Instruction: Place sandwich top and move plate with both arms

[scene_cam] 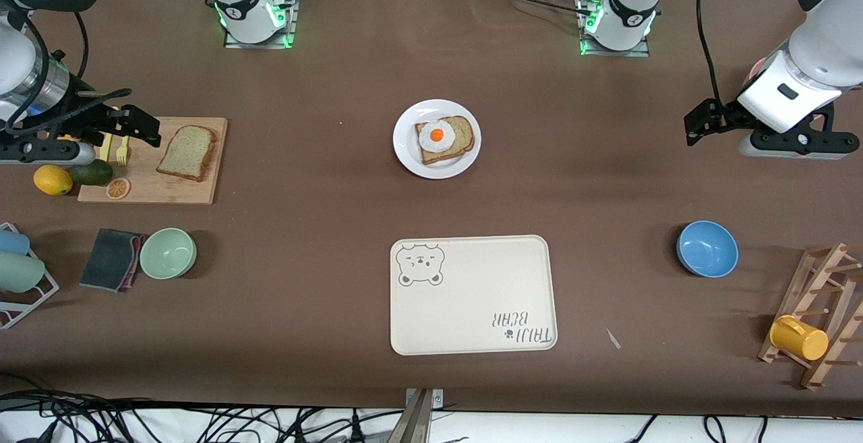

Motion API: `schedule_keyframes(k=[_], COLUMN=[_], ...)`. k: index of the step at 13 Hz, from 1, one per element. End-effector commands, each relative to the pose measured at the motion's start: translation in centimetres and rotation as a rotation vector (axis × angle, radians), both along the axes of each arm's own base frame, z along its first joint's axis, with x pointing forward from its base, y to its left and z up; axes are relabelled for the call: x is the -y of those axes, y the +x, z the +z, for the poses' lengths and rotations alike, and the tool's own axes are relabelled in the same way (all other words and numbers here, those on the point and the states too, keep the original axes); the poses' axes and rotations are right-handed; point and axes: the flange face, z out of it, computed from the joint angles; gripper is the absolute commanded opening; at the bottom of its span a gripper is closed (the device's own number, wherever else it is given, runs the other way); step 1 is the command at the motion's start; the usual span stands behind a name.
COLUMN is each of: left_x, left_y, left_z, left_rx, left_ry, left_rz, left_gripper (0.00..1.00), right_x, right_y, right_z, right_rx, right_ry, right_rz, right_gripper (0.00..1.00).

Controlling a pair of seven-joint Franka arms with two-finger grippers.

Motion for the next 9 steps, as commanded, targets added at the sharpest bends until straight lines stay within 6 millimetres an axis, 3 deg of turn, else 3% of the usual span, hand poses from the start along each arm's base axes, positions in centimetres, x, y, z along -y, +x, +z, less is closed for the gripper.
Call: schedule_keyframes(k=[1, 9], left_x=[-0.02, -0.01], left_y=[0.44, 0.42], left_z=[0.47, 0.46], left_rx=[-0.011, -0.013], left_ry=[-0.052, -0.054], left_rz=[0.020, 0.011], left_gripper=[1.00, 1.00], right_x=[-0.05, -0.16], right_y=[-0.35, -0.22], right_z=[0.53, 0.47], right_rx=[0.001, 0.004], right_ry=[0.012, 0.014], right_rz=[-0.004, -0.004], right_gripper=[1.00, 1.00])
